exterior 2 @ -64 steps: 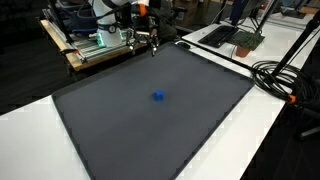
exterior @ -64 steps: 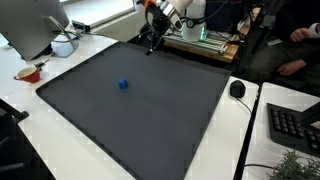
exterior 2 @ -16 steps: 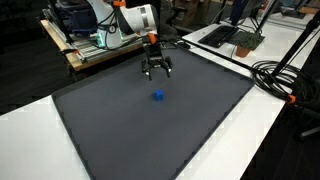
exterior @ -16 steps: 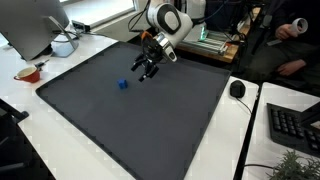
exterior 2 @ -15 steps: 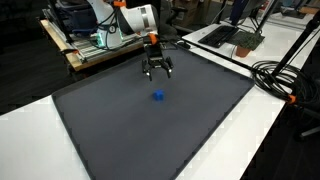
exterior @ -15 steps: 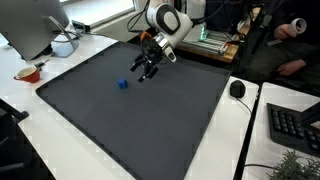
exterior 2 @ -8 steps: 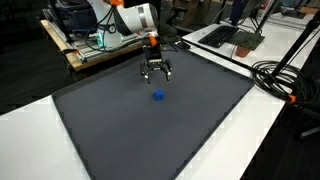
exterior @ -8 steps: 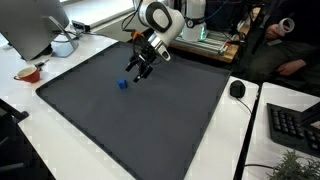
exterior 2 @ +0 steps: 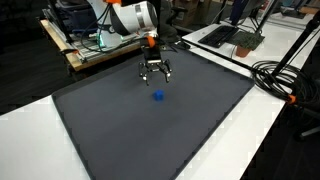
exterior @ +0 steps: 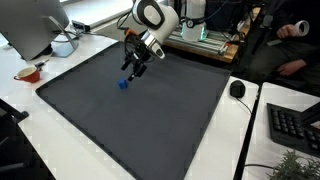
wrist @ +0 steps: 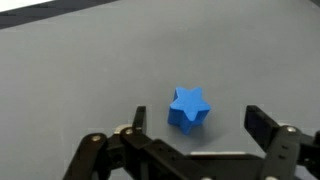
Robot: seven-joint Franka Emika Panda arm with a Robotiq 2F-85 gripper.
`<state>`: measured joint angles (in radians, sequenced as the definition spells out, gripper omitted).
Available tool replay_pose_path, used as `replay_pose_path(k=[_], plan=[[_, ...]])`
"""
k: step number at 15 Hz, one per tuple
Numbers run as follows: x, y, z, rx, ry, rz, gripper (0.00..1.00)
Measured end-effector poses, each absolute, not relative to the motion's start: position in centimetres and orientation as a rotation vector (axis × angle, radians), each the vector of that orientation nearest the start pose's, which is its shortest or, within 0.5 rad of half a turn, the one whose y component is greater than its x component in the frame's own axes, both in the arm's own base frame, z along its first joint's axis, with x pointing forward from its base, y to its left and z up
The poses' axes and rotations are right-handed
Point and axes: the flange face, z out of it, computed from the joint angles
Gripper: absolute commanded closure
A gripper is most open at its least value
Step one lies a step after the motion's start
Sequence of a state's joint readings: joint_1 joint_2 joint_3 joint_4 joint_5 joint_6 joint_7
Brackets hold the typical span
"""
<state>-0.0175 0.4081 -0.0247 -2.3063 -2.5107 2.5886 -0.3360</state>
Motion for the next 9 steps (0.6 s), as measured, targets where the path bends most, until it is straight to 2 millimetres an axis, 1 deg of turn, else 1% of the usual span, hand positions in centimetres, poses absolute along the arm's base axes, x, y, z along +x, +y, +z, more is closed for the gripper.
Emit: replay_pose_path(k=[2, 4, 6, 9], plan=[[48.6, -0.7, 14.4, 0.445, 2.090, -0.290, 0.00], [48.6, -0.4, 13.8, 0.465, 2.016, -0.308, 0.00], [48.1, -0.5, 12.4, 0.512, 1.988, -0.334, 0.00], [46.6, -0.2, 10.4, 0.598, 2.004, -0.349, 0.00]])
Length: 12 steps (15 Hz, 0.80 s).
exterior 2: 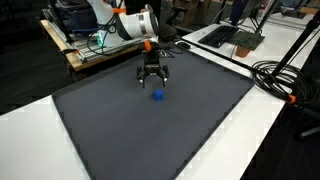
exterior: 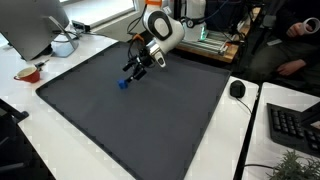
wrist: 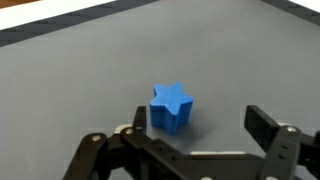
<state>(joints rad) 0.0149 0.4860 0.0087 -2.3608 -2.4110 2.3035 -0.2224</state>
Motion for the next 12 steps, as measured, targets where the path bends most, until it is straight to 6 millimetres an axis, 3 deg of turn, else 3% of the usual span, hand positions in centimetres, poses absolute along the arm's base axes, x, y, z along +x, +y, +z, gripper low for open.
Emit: replay_pose_path(k=[6, 12], plan=[[44.4, 3.0, 8.8, 0.643, 2.044, -0.259, 0.00], [45.2, 3.8, 9.3, 0.592, 1.972, -0.283, 0.00]])
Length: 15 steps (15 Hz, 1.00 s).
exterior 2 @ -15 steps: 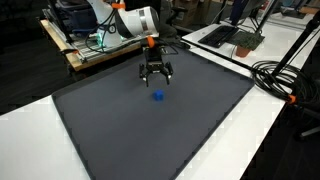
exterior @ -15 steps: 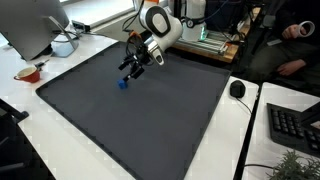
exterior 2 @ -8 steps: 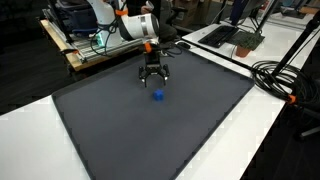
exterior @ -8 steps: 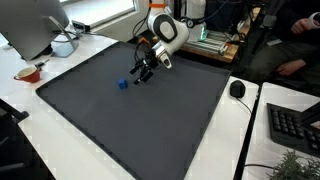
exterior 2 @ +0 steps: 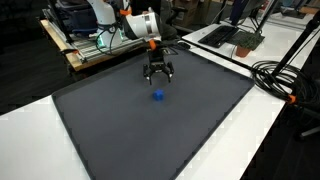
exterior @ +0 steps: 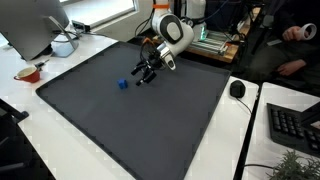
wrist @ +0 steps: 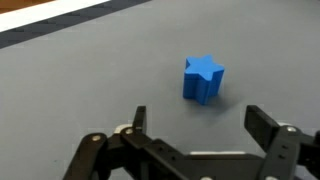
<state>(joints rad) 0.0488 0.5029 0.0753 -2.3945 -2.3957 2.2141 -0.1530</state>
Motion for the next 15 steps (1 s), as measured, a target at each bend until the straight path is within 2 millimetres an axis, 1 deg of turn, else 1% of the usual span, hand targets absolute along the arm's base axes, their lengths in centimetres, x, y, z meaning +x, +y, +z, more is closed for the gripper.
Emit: replay_pose_path(k=[1, 2, 3, 4, 5, 9, 12, 15], plan=[[45.6, 3.6, 9.4, 0.589, 1.959, -0.296, 0.02], [45.9, 3.4, 9.5, 0.590, 1.949, -0.310, 0.06], [46.1, 3.2, 9.6, 0.592, 1.945, -0.325, 0.05], [46.4, 3.0, 9.7, 0.596, 1.943, -0.338, 0.09], [46.7, 2.8, 9.7, 0.598, 1.940, -0.351, 0.08], [47.8, 2.2, 9.6, 0.604, 1.937, -0.392, 0.10], [48.6, 2.0, 9.0, 0.603, 1.945, -0.431, 0.11], [49.0, 1.9, 8.2, 0.602, 1.958, -0.460, 0.19]])
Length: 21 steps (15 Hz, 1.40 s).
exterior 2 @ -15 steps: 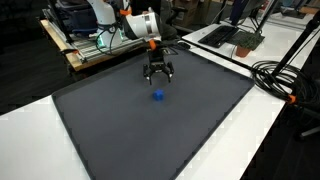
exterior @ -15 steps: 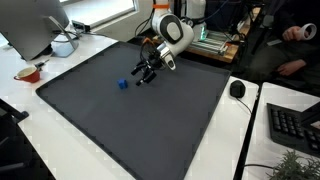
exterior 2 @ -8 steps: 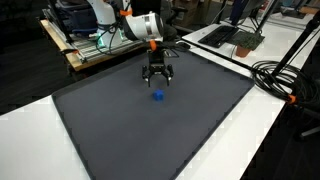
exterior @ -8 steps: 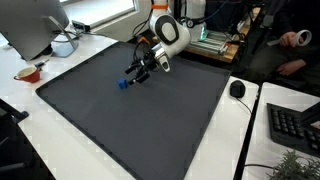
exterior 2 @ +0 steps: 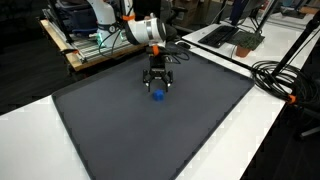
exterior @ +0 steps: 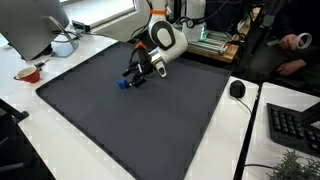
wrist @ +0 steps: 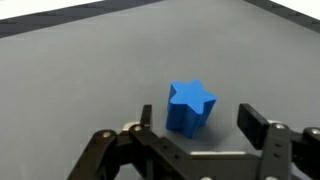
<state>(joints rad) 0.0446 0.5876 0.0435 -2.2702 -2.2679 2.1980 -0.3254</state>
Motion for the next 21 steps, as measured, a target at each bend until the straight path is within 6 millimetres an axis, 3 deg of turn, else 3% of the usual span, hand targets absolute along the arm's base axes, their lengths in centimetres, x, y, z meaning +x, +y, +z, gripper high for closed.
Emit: replay_pose_path(k=[2, 3, 9, 21], plan=[[49.2, 1.9, 7.8, 0.610, 1.961, -0.467, 0.32], [49.4, 1.9, 7.6, 0.614, 1.961, -0.470, 0.47], [49.9, 2.1, 7.0, 0.626, 1.969, -0.494, 0.89], [50.3, 2.9, 7.3, 0.647, 1.978, -0.474, 0.92]])
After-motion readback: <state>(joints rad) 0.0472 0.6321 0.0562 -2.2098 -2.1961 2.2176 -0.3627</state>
